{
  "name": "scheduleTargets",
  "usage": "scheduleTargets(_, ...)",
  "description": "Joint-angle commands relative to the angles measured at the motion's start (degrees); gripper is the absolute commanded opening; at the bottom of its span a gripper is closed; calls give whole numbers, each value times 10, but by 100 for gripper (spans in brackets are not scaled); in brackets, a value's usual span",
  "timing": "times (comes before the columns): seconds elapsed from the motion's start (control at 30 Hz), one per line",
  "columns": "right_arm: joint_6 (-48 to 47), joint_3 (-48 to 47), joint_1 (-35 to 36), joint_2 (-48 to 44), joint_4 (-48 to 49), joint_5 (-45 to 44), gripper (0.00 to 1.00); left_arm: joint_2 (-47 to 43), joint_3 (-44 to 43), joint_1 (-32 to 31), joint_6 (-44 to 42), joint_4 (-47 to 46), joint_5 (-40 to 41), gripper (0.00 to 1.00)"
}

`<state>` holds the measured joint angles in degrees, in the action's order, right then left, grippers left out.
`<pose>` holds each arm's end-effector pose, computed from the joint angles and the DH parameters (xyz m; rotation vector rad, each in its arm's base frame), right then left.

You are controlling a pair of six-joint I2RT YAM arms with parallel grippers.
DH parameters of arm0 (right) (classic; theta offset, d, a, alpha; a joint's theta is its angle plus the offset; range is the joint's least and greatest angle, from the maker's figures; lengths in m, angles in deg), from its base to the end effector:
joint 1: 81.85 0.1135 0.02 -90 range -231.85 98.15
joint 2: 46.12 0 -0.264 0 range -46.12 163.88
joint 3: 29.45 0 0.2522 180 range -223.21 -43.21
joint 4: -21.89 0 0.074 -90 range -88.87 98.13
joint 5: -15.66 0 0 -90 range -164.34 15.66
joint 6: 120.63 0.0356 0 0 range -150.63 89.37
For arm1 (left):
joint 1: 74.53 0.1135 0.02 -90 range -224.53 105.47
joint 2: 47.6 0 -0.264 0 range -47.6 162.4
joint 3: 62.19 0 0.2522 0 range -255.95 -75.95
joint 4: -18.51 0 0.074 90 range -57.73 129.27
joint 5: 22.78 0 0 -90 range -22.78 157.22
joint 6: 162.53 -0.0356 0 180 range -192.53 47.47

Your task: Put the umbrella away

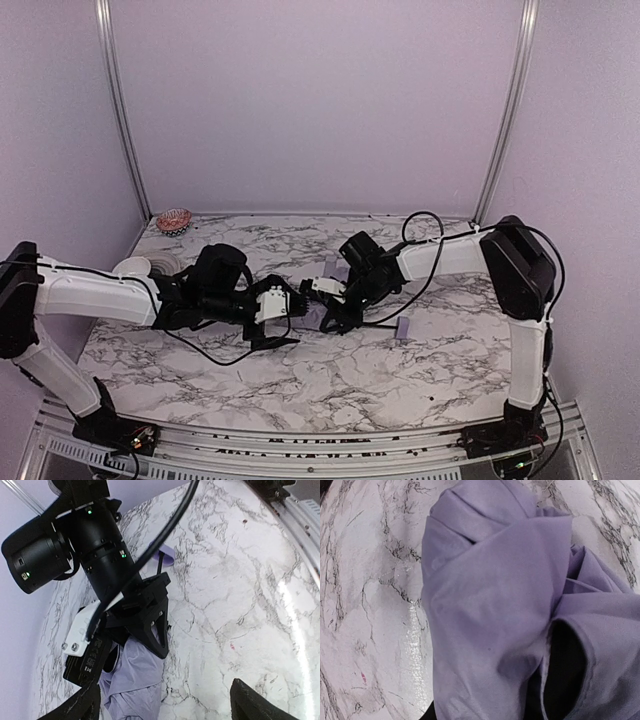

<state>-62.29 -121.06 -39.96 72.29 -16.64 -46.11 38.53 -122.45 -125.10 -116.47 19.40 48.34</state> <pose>0.2975 0.2894 0.1362 -1.7159 2.0506 0.7207 0.1977 -0.2585 0.2184 1.6272 1.2217 -0.4081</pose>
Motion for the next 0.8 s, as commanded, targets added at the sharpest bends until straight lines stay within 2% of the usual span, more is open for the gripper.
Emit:
scheduleTargets(0.0,12,35,2,74,-162,56,19,71,-39,-10,-100,38,139,94)
scheduleTargets(0.23,-19,19,-1,79,-189,126,19,146,-58,-20,-146,4,173,98)
scheduleTargets(0.47,-34,18,-2,70,-185,160,20,193,-50,-24,-139,-24,186,87)
scheduleTargets(0.53,-37,14,-5,70,-186,164,21,200,-44,-24,-139,-24,187,79)
scheduleTargets(0.63,-32,8,-6,70,-180,163,23,203,-44,-24,-121,-24,172,56)
scheduleTargets(0.7,-27,5,-7,69,-173,161,25,204,-46,-24,-103,-23,156,44)
scheduleTargets(0.77,-20,2,-10,64,-165,156,33,205,-46,-24,-84,-23,146,34)
